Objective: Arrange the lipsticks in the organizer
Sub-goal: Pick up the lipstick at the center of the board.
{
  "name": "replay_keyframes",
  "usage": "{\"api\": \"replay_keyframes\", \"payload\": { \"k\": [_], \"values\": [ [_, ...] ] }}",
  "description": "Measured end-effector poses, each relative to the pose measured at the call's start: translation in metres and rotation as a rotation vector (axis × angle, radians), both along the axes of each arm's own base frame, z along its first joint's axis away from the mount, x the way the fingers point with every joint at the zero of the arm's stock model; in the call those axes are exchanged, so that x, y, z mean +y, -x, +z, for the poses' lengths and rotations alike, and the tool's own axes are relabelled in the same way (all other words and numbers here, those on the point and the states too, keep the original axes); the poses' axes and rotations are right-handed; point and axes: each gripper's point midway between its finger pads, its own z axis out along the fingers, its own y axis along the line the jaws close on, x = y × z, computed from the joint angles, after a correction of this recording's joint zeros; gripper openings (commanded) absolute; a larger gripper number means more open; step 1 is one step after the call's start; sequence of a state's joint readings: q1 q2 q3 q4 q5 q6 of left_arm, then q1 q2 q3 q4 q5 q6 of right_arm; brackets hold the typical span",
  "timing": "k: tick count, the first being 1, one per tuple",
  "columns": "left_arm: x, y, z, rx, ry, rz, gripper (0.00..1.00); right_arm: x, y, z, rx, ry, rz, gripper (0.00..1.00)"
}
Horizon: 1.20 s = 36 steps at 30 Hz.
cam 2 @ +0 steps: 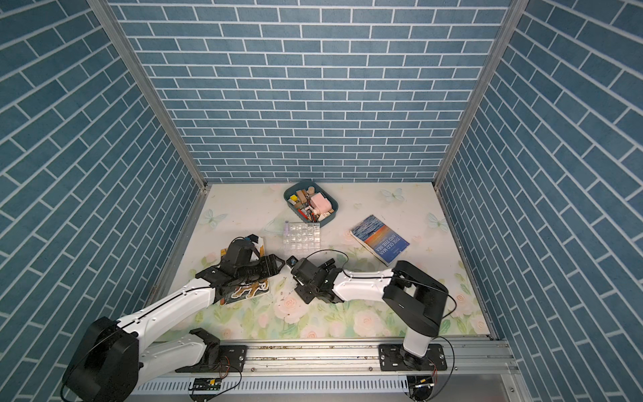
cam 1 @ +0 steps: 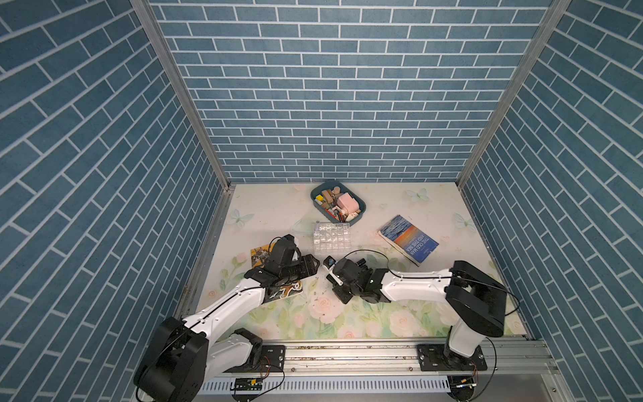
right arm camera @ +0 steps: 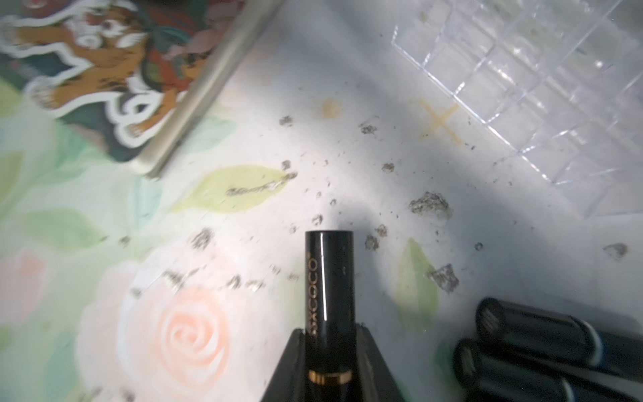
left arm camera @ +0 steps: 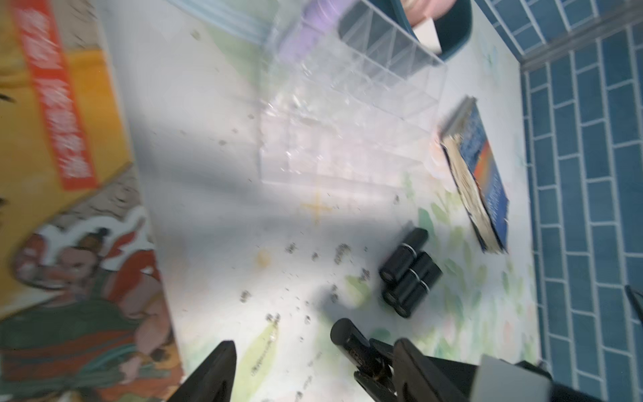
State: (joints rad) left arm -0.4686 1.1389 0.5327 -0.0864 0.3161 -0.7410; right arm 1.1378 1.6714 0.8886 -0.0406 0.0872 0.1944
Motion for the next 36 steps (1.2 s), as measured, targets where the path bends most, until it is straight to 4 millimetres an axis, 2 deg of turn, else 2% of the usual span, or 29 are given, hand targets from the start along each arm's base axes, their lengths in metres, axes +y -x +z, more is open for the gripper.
{"api": "replay_keyframes", "payload": {
  "k": [4,6,9,13,21,26,36],
  "values": [
    [-0.02,0.017,0.005,0.024,0.148,-0.079,0.66,0.0,0.011,0.046,-0.112,-0.118,0.143,0.08],
    [-0.024,0.022,0.008,0.027,0.19,-0.1,0.66,0.001,0.012,0.057,-0.157,-0.139,0.188,0.07],
    [-0.031,0.024,0.02,0.014,0.248,-0.125,0.65,0.002,0.013,0.061,-0.2,-0.138,0.238,0.06],
    [-0.038,0.028,0.031,0.001,0.319,-0.156,0.57,0.003,0.014,0.061,-0.233,-0.129,0.278,0.06],
    [-0.041,0.035,0.034,0.004,0.341,-0.187,0.55,0.004,0.012,0.067,-0.27,-0.148,0.29,0.06],
    [-0.041,0.035,0.031,0.014,0.332,-0.19,0.43,0.007,0.011,0.073,-0.288,-0.173,0.285,0.06],
    [-0.053,0.027,0.043,0.001,0.337,-0.215,0.31,0.013,0.007,0.083,-0.32,-0.214,0.276,0.08]
  ]
}}
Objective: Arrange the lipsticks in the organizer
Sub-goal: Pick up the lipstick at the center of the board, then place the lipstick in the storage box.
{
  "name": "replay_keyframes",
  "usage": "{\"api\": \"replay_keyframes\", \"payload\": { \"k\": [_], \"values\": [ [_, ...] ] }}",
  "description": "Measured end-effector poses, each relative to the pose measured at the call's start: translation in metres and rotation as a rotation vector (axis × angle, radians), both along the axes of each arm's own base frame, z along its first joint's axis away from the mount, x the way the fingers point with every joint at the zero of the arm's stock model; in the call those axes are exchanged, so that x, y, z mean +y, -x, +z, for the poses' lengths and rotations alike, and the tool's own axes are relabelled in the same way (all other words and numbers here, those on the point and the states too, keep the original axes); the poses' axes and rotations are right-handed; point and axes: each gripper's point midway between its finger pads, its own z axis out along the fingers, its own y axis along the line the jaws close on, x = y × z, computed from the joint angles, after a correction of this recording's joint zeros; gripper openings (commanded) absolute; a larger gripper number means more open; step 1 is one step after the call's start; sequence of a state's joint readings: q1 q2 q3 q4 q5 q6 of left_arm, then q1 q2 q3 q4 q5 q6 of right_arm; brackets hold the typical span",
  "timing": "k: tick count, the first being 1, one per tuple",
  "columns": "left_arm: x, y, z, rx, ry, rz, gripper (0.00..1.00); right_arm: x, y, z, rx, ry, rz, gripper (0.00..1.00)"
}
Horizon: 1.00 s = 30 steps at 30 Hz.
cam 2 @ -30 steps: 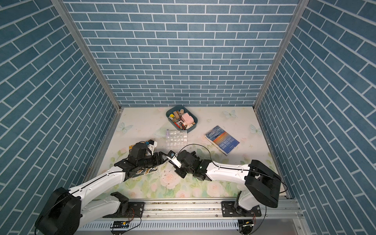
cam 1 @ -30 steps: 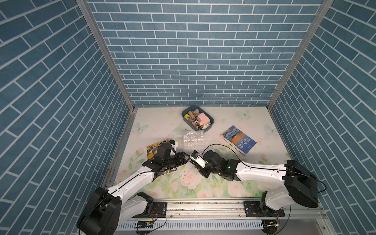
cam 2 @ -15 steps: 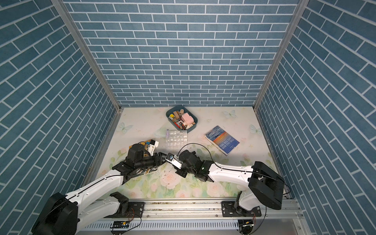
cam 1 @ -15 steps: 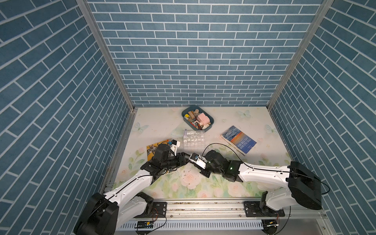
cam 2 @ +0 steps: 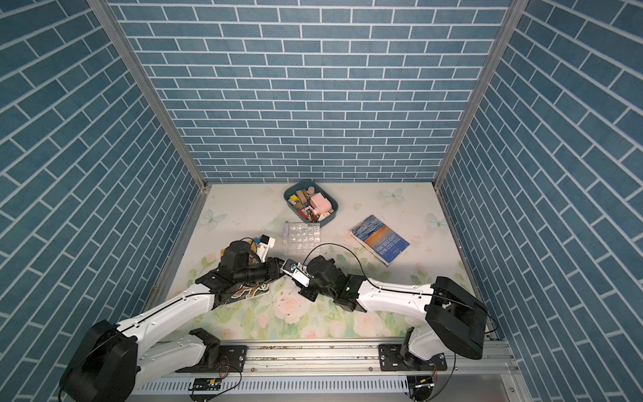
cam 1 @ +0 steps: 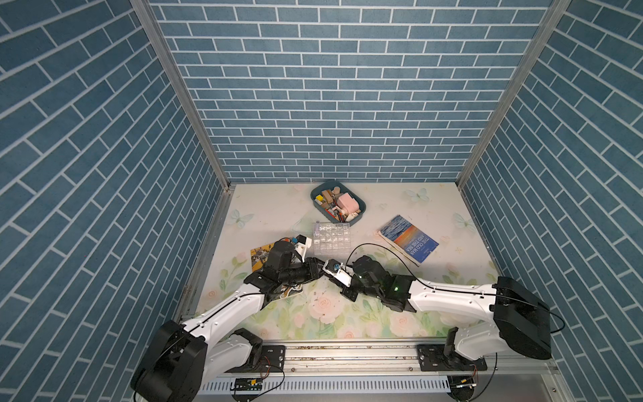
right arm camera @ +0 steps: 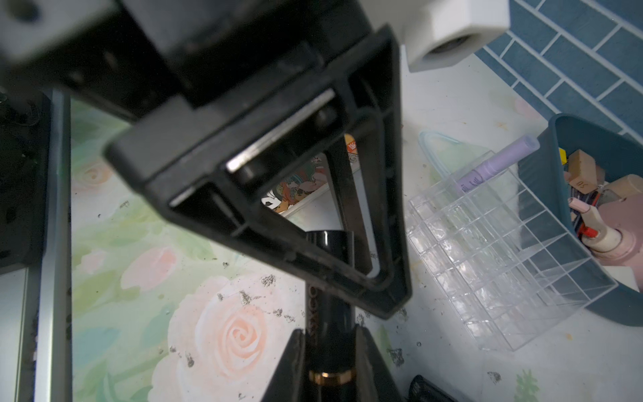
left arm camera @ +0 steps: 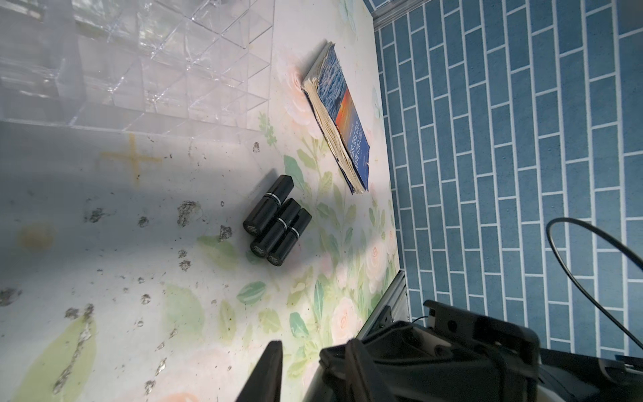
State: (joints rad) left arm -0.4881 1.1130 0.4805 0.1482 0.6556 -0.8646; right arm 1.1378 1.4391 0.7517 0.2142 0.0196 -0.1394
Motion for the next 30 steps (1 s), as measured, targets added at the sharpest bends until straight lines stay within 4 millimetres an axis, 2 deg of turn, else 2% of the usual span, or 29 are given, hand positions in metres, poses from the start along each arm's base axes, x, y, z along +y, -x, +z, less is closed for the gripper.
{"api": "replay_keyframes", "payload": {
  "k": [5,9,11,13,16,20,24,27,30],
  "values": [
    [-0.001,-0.001,0.003,-0.01,-0.001,-0.005,0.2,0.001,-0.003,0.0,-0.008,-0.001,-0.011,0.11],
    [-0.001,-0.005,0.007,-0.019,-0.018,0.004,0.13,0.002,-0.006,0.002,-0.014,-0.015,-0.027,0.4],
    [0.001,-0.012,0.011,-0.038,-0.05,0.021,0.12,0.001,-0.01,0.004,-0.023,-0.021,-0.04,0.48],
    [0.004,-0.025,0.017,-0.071,-0.107,0.049,0.11,-0.004,-0.017,0.008,-0.014,-0.039,-0.068,0.51],
    [0.011,-0.054,0.037,-0.149,-0.215,0.108,0.1,-0.025,-0.035,0.021,0.021,-0.108,-0.148,0.51],
    [0.018,-0.096,0.078,-0.327,-0.342,0.199,0.08,-0.066,-0.069,0.039,0.075,-0.234,-0.322,0.48],
    [0.008,-0.126,0.11,-0.513,-0.486,0.234,0.07,-0.091,-0.089,0.035,0.124,-0.282,-0.473,0.44],
    [-0.012,-0.149,0.119,-0.617,-0.599,0.215,0.07,-0.1,-0.094,0.028,0.163,-0.301,-0.544,0.42],
    [-0.024,-0.169,0.106,-0.669,-0.719,0.185,0.06,-0.105,-0.095,0.022,0.198,-0.319,-0.59,0.4]
  ]
}}
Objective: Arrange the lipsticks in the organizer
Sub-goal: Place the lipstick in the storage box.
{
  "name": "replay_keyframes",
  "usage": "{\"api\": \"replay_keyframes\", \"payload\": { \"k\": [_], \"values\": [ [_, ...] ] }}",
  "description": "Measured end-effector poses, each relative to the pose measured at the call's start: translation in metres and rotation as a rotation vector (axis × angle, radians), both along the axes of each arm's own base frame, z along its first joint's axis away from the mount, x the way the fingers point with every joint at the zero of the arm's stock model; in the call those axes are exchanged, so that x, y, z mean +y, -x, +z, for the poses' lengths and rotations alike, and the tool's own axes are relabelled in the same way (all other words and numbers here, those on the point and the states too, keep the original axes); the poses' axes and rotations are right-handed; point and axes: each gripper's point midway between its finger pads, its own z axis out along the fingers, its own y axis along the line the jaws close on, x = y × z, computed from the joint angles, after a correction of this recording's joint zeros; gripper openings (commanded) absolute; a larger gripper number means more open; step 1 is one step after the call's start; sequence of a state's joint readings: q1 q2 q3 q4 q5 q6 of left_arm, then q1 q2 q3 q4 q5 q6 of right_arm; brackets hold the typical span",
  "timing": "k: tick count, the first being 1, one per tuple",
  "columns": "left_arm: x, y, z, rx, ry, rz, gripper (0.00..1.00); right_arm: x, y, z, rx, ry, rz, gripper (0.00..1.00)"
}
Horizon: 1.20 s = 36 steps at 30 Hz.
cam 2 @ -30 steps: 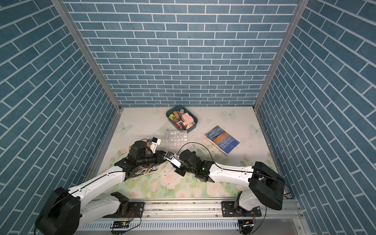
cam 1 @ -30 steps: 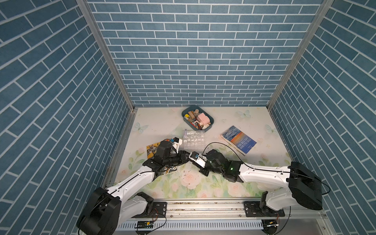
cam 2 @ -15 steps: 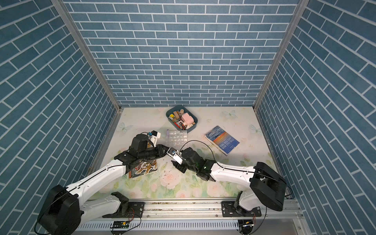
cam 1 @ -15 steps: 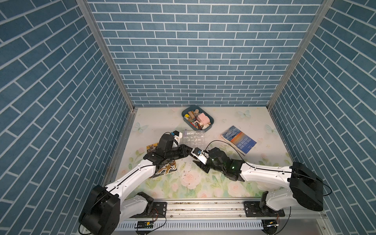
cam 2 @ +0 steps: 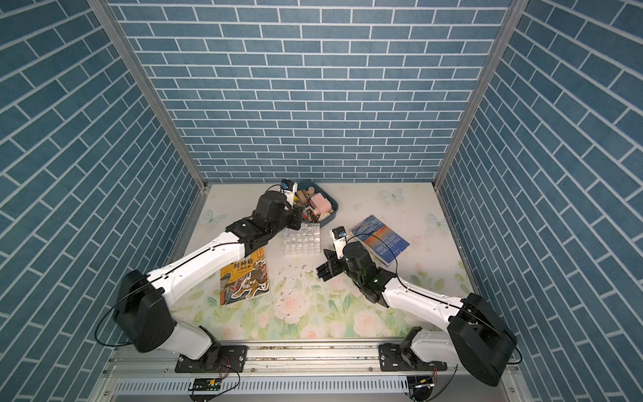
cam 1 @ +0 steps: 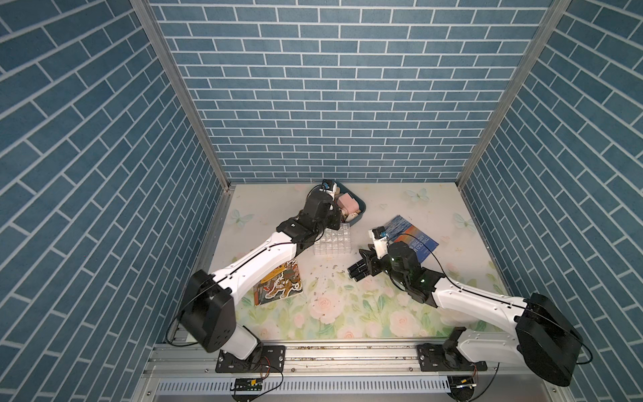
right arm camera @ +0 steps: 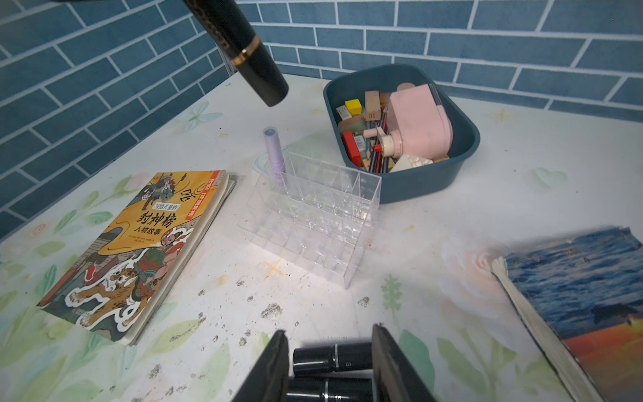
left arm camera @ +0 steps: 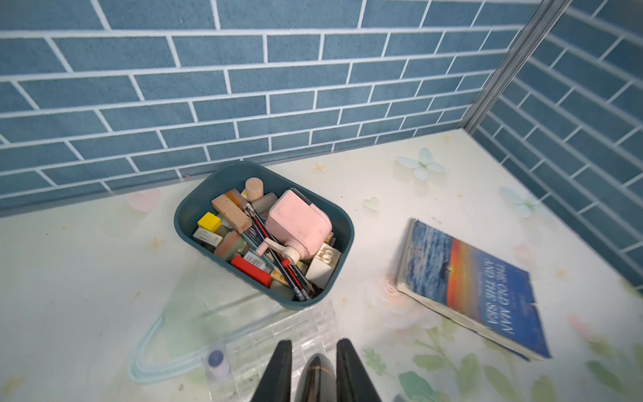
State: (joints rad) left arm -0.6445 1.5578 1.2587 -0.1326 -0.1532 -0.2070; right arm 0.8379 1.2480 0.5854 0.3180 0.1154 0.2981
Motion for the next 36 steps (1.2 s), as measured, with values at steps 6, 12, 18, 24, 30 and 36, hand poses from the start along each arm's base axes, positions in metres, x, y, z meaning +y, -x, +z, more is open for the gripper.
{"api": "replay_keyframes", "payload": {
  "k": [6,12,18,24,30,36],
  "values": [
    [0.004,-0.023,-0.044,0.014,-0.21,0.018,0.05,-0.01,0.003,-0.018,0.061,-0.018,-0.05,0.37],
    [0.006,-0.038,-0.061,0.026,-0.29,0.018,0.05,-0.015,0.004,-0.021,0.078,-0.03,-0.073,0.36],
    [0.034,-0.054,-0.065,0.038,-0.301,0.066,0.05,-0.016,0.003,-0.016,0.067,-0.04,-0.079,0.35],
    [0.039,-0.058,-0.068,0.044,-0.29,0.062,0.05,-0.017,0.002,-0.016,0.068,-0.038,-0.082,0.35],
    [0.036,-0.054,-0.079,0.066,-0.28,0.031,0.05,-0.018,0.002,-0.017,0.072,-0.034,-0.083,0.34],
    [0.03,-0.053,-0.086,0.07,-0.261,0.009,0.05,-0.018,0.002,-0.019,0.075,-0.031,-0.083,0.34]
  ]
}}
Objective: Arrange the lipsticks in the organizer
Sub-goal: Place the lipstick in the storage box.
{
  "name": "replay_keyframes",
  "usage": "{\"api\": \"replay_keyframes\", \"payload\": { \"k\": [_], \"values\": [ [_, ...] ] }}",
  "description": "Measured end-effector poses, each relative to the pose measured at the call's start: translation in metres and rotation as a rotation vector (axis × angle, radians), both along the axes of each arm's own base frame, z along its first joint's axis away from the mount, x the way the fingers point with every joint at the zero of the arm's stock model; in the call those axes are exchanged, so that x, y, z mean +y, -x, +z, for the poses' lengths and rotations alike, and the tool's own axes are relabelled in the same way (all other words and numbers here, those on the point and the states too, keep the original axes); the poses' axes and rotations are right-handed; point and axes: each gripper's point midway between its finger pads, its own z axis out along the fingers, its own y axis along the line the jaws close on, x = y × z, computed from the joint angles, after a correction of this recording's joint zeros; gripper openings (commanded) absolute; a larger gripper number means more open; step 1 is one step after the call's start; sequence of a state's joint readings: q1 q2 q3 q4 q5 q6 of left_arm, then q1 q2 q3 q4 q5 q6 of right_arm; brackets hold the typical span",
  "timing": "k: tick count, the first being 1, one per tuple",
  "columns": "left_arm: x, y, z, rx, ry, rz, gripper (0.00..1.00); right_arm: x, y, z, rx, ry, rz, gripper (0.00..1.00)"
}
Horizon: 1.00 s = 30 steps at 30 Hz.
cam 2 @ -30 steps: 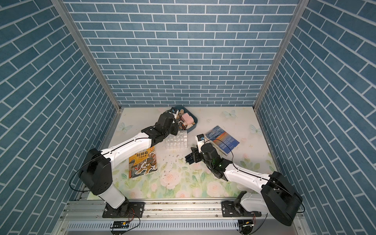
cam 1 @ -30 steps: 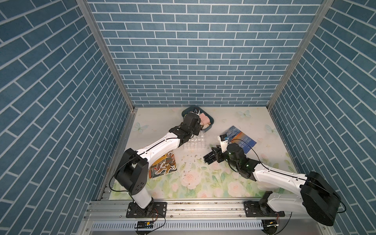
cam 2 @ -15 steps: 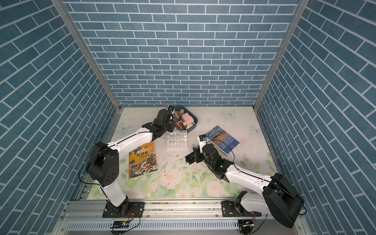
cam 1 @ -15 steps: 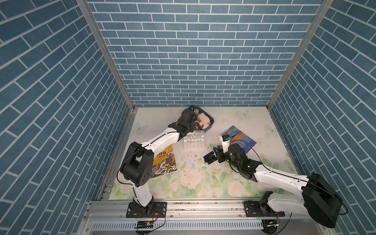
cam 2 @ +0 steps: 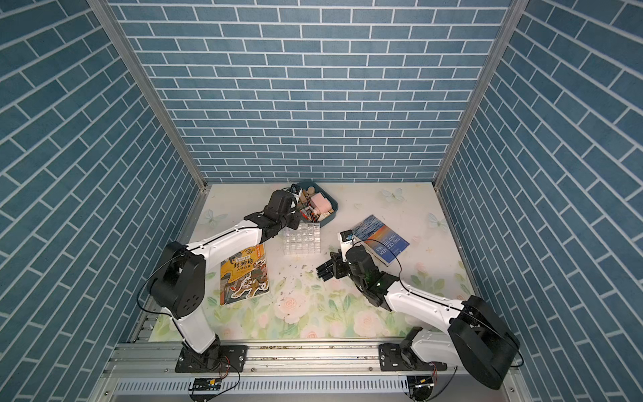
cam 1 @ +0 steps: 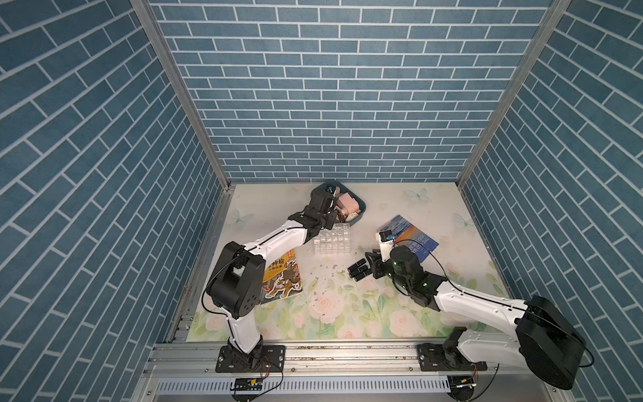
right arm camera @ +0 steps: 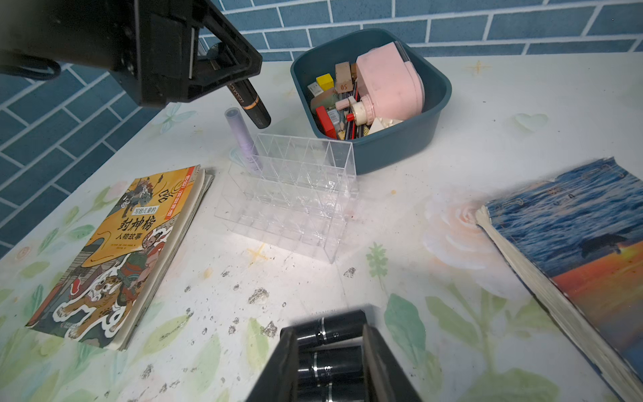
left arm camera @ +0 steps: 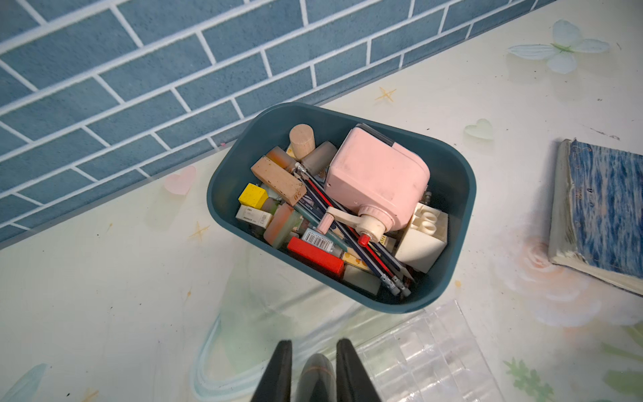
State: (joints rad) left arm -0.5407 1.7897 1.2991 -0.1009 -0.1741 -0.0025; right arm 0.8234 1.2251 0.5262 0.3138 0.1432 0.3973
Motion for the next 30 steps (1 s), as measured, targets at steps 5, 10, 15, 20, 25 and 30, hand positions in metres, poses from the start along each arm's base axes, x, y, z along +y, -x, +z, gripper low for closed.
{"api": "replay_keyframes", "payload": {
  "k": [5,10,15,20,25,30],
  "values": [
    [0.003,0.003,-0.016,0.027,-0.012,0.001,0.05,0.0,0.0,0.0,0.0,0.001,0.0,0.34],
    [0.008,0.003,-0.019,0.038,-0.017,0.007,0.05,0.0,0.0,0.0,0.001,0.001,0.0,0.34],
    [0.009,0.005,-0.022,0.045,-0.02,0.007,0.06,0.0,0.0,-0.001,0.002,0.002,0.0,0.34],
    [0.009,0.004,-0.035,0.066,-0.036,0.01,0.1,0.0,0.0,-0.003,0.006,0.006,0.0,0.33],
    [0.013,0.004,-0.052,0.097,-0.067,0.025,0.17,0.001,0.0,-0.004,0.008,0.008,0.0,0.33],
    [0.017,0.003,-0.05,0.104,-0.071,0.057,0.45,0.001,-0.001,-0.004,0.008,0.008,0.001,0.33]
  ]
}}
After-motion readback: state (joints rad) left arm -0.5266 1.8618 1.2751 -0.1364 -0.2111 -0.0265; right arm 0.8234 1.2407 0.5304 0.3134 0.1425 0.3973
